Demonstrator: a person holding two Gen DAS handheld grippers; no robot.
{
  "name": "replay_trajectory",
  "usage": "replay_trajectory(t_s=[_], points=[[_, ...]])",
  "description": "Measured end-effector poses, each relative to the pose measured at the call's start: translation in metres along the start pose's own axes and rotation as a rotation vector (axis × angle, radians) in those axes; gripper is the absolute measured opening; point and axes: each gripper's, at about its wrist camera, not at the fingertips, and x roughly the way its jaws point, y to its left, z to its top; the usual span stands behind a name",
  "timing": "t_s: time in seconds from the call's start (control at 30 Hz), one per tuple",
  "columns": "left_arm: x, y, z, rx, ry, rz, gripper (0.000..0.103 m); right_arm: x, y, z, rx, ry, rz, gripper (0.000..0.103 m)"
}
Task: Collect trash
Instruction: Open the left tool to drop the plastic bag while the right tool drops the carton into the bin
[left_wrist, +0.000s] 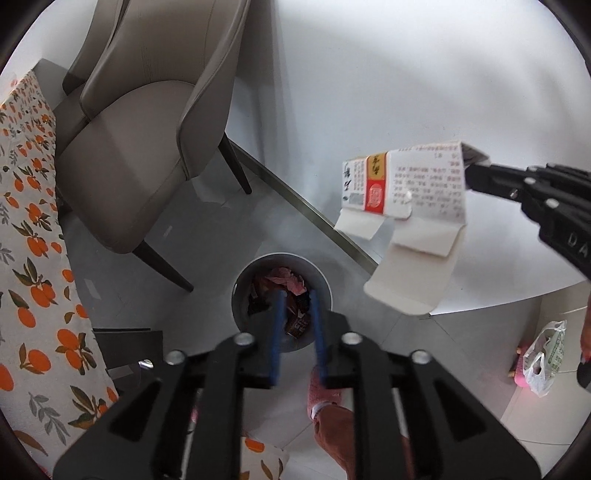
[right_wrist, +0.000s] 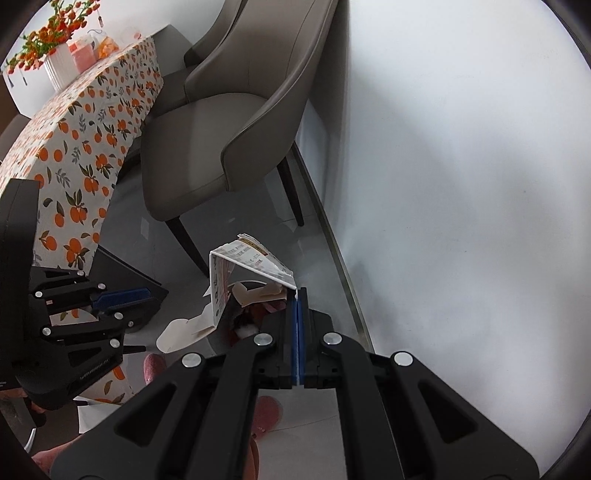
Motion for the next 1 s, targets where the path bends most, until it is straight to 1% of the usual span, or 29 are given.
replay_trajectory(t_s=[0.03, 0.07, 0.1, 0.27, 0.5, 0.57, 0.6, 0.63, 0.67, 1.0], points=[[-0.004, 0.002, -0.001, -0.018, -0.011, 0.004, 0.04, 0.002, 0.003, 0.001, -0.004, 0.006, 0.004, 0.0], [-0.007, 0.004, 0.0, -0.031, -0.023, 0.005, 0.051, 0.005, 0.007, 0.001, -0.01, 0.013, 0.01, 0.0], [-0.01, 0.005, 0.0, -0.042, -0.035, 0.006, 0.055, 0.008, 0.011, 0.001, -0.017, 0.021, 0.015, 0.0], [-0.021, 0.007, -0.003, -0.063, -0.041, 0.002, 0.055, 0.023, 0.03, -0.001, -0.047, 0.058, 0.025, 0.0], [-0.033, 0.01, -0.013, -0.056, -0.037, 0.005, 0.055, 0.037, 0.047, 0.0, -0.063, 0.089, 0.034, 0.0], [-0.033, 0.012, -0.015, -0.058, -0.036, 0.009, 0.055, 0.041, 0.05, 0.0, -0.067, 0.103, 0.038, 0.005], [-0.033, 0.013, -0.015, -0.059, -0.035, 0.01, 0.055, 0.043, 0.051, -0.001, -0.072, 0.11, 0.031, 0.011], [-0.034, 0.013, -0.016, -0.06, -0.034, 0.012, 0.055, 0.045, 0.052, 0.0, -0.077, 0.116, 0.029, 0.019], [-0.036, 0.013, -0.016, -0.06, -0.035, 0.013, 0.055, 0.046, 0.053, -0.002, -0.081, 0.118, 0.025, 0.021], [-0.05, 0.017, -0.015, -0.064, -0.058, 0.028, 0.055, 0.037, 0.054, 0.0, -0.081, 0.101, 0.034, 0.021]])
